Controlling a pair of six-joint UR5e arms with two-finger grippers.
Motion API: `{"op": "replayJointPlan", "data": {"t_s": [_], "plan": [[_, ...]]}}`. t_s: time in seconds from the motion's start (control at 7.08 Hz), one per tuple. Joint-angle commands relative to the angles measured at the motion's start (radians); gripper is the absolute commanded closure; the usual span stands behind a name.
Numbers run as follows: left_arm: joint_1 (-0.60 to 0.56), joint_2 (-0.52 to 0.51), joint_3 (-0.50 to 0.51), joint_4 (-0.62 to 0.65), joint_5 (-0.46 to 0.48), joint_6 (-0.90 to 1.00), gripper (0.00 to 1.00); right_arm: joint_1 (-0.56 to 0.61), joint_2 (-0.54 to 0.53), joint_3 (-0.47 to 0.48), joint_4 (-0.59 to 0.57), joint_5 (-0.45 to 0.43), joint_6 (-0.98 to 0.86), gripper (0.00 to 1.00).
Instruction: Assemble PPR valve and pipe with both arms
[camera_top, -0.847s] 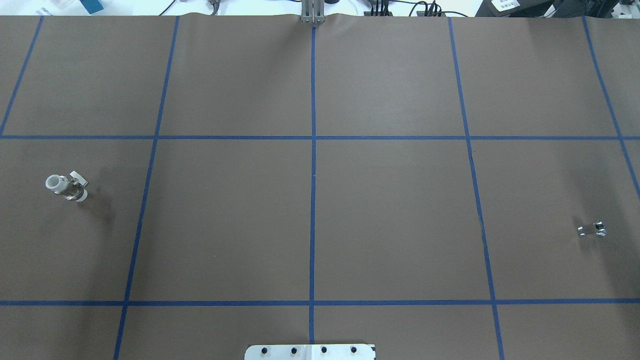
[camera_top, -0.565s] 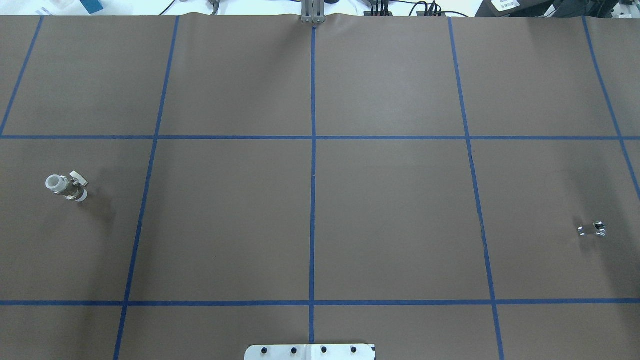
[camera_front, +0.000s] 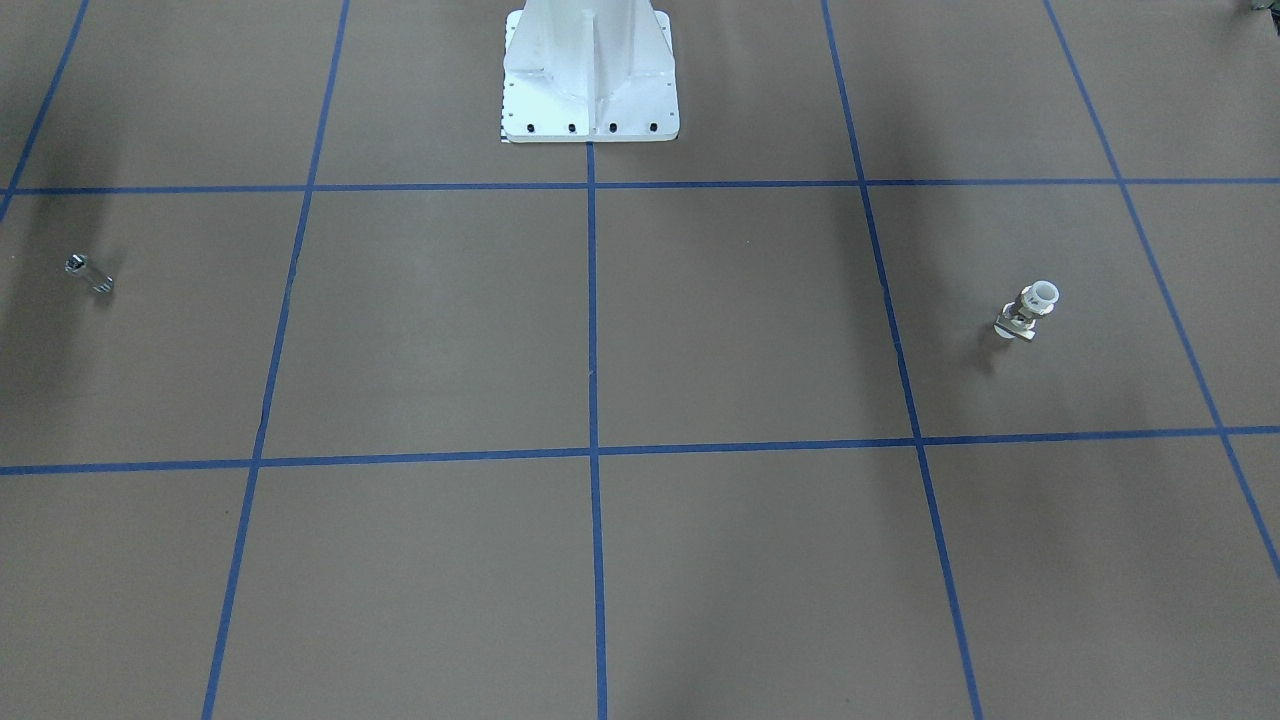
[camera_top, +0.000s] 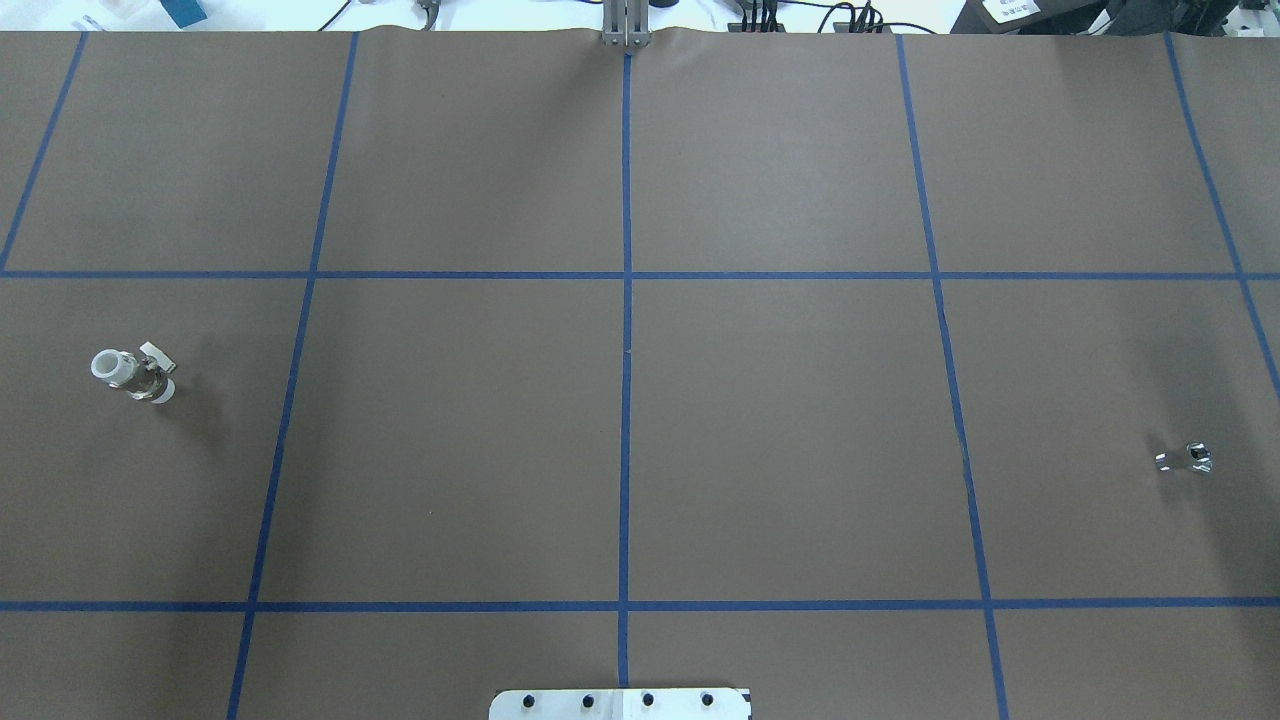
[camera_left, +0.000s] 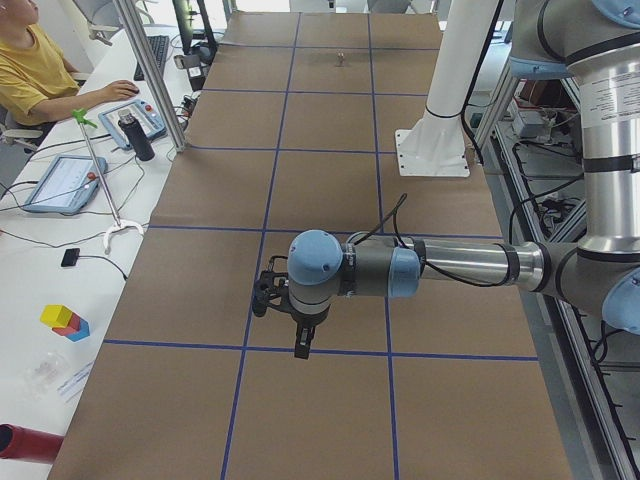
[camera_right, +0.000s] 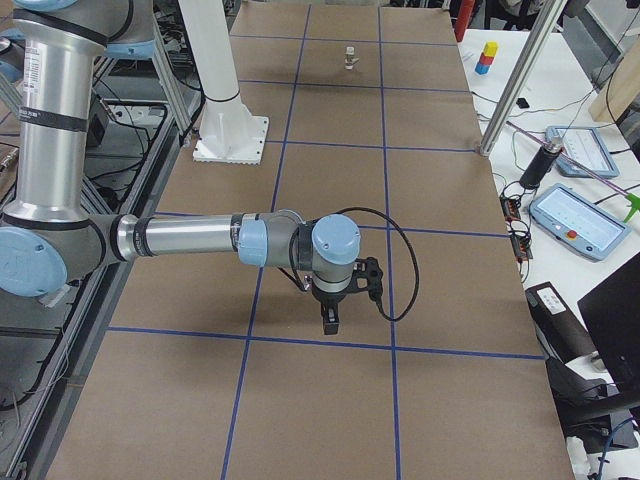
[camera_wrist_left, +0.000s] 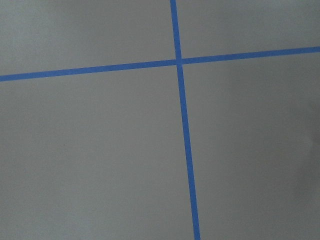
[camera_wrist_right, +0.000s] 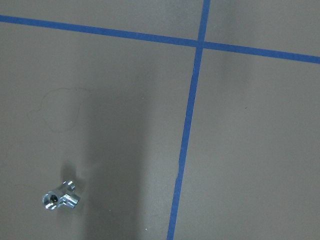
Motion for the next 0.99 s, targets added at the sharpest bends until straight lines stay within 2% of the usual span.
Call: {"op": "replayJointPlan", "data": {"t_s": [0.0, 0.28, 0.42, 0.56, 0.71, 0.85], "plan": [[0.001, -0.053, -0.001, -0.043, -0.006, -0.006, 0.00, -0.001, 0.000, -0.001, 0.000, 0.003, 0.000, 0.00], [0.063, -0.096, 0.035, -0.188, -0.006, -0.012, 0.00, 0.000, 0.000, -0.001, 0.000, 0.005, 0.000, 0.00], [0.112, -0.145, 0.054, -0.195, -0.006, -0.027, 0.00, 0.000, 0.000, -0.001, 0.000, 0.005, 0.000, 0.00], [0.154, -0.183, 0.049, -0.201, -0.007, -0.164, 0.00, 0.000, 0.000, -0.001, 0.000, 0.003, 0.000, 0.00], [0.204, -0.185, 0.043, -0.283, -0.006, -0.264, 0.00, 0.000, 0.000, -0.001, 0.000, 0.003, 0.000, 0.00], [0.274, -0.145, 0.041, -0.454, -0.012, -0.361, 0.00, 0.000, -0.001, -0.001, 0.000, 0.005, 0.000, 0.00]]}}
